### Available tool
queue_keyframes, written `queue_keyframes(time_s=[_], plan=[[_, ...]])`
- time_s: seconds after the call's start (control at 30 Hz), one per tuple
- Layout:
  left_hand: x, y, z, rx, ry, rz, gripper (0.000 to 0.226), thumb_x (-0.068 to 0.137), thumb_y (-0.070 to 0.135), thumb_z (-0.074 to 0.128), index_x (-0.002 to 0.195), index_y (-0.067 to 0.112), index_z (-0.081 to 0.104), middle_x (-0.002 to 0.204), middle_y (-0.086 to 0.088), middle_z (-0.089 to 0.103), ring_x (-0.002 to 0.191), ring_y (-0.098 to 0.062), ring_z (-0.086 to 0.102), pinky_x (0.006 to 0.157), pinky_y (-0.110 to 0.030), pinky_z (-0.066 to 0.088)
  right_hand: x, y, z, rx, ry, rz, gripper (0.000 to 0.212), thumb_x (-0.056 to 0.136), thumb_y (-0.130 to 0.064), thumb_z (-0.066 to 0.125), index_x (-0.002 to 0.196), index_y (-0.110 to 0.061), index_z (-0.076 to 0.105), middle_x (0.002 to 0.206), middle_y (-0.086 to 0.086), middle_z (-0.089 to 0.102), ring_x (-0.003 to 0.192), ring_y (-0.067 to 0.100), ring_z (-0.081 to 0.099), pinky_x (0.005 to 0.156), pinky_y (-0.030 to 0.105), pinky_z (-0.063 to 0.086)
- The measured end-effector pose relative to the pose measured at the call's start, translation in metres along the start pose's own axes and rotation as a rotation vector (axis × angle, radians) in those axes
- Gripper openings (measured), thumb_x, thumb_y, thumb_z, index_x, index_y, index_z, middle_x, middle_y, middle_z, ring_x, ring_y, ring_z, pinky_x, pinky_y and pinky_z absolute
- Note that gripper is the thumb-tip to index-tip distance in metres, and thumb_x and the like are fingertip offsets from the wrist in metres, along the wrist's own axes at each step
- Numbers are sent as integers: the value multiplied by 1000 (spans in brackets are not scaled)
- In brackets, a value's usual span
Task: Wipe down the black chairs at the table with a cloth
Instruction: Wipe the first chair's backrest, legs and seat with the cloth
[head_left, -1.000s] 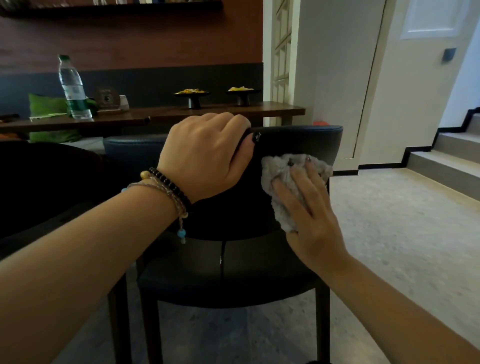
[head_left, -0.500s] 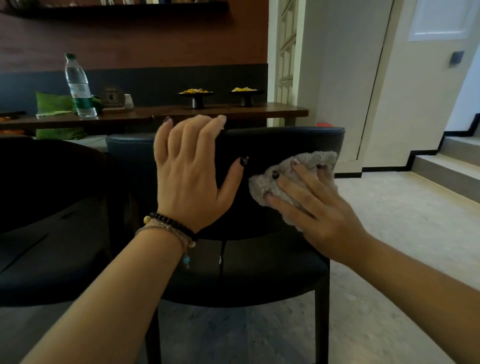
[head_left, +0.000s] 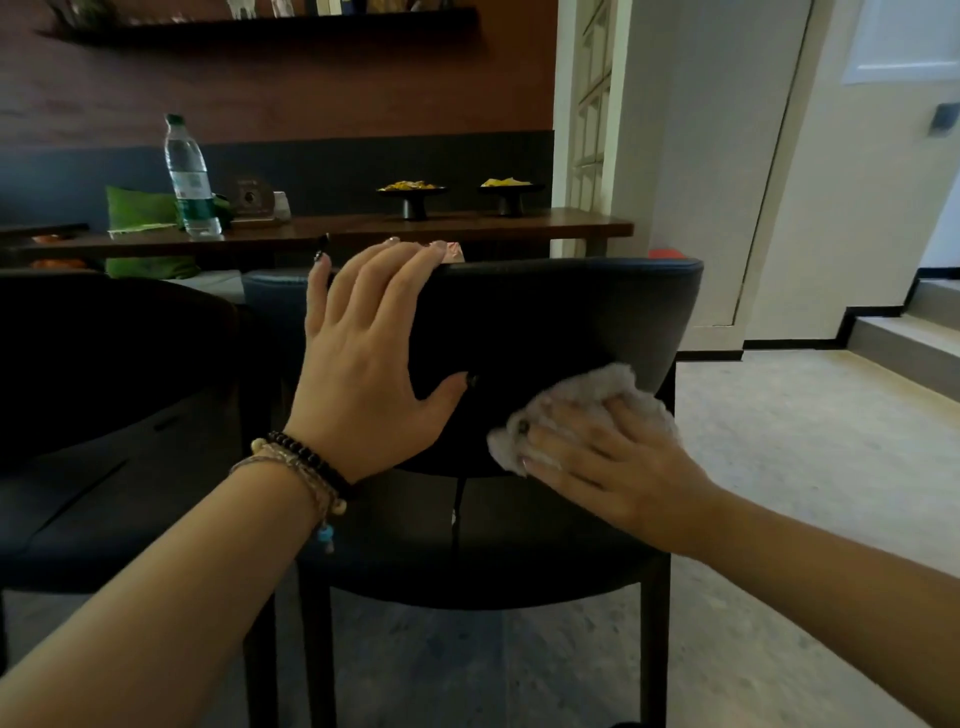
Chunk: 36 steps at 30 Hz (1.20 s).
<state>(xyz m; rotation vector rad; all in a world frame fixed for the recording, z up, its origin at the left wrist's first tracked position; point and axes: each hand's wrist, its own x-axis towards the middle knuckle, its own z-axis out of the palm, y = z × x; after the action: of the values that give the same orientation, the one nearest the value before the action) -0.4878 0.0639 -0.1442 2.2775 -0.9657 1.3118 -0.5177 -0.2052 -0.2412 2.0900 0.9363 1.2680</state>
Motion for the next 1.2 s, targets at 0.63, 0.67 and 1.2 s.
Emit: queue_keyframes(time_s=[0.63, 0.67, 1.2], plan=[[-13, -54, -22, -94, -97, -230, 95, 58, 50, 77, 140, 35, 32, 139, 10, 32, 127, -3, 14, 94, -37, 32, 51, -13, -10, -86, 64, -55, 40, 97, -5, 48, 136, -12, 51, 145, 15, 47, 140, 40, 31, 107, 72, 19], [-14, -54, -24, -91, -106, -222, 94, 60, 47, 78, 141, 35, 32, 140, 10, 32, 129, -7, 17, 94, -37, 32, 44, -16, -6, -126, -12, -173, 43, 91, -8, 56, 134, -12, 55, 143, 14, 50, 139, 38, 34, 106, 70, 19], [-16, -60, -28, -63, -109, -163, 91, 67, 33, 81, 145, 29, 33, 144, 6, 36, 135, -20, 26, 96, -40, 37, 85, -23, -18, -163, 62, -116, 37, 88, -8, 64, 125, -14, 64, 136, 14, 58, 133, 41, 44, 104, 71, 24]])
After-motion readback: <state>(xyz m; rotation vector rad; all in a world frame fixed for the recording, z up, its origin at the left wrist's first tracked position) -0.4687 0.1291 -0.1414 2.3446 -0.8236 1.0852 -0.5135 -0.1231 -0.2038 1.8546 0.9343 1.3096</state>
